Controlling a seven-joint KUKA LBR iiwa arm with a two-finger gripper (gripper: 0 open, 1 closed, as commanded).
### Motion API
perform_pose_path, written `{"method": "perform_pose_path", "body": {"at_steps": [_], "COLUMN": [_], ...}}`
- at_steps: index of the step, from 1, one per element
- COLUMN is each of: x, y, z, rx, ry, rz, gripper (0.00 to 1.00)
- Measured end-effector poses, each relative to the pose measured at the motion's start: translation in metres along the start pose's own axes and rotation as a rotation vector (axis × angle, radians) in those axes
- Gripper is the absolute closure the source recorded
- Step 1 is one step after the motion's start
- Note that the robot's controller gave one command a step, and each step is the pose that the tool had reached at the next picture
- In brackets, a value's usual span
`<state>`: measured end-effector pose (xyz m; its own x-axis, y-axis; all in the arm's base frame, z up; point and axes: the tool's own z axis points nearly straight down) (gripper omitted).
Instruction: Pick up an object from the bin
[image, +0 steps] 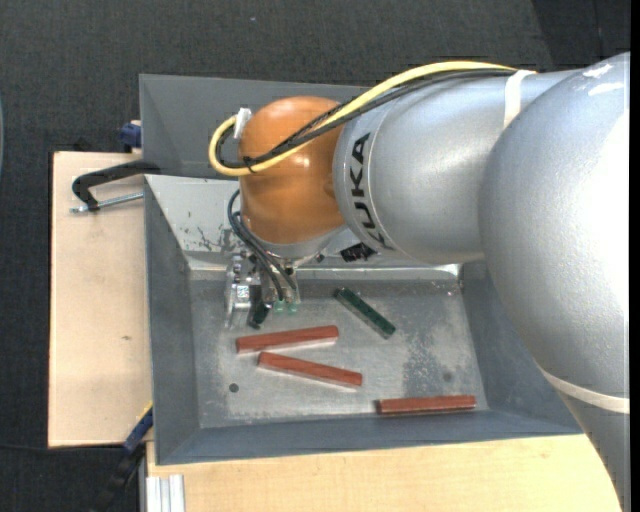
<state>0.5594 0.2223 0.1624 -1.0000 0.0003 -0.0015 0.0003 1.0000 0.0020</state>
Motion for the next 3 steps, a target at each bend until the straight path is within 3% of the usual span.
{"method": "perform_pose_path", "body": {"at_steps": [1,2,3], "x": [0.000,0.000,-0.004], "y": [0.000,0.000,-0.046], "z": [0.000,0.000,0.035], "rx": [0.000,0.000,-0.003], "ry": [0.000,0.000,-0.003], "rz": [0.001,0.001,0.040], "gripper": [0.00,0.00,0.00]}}
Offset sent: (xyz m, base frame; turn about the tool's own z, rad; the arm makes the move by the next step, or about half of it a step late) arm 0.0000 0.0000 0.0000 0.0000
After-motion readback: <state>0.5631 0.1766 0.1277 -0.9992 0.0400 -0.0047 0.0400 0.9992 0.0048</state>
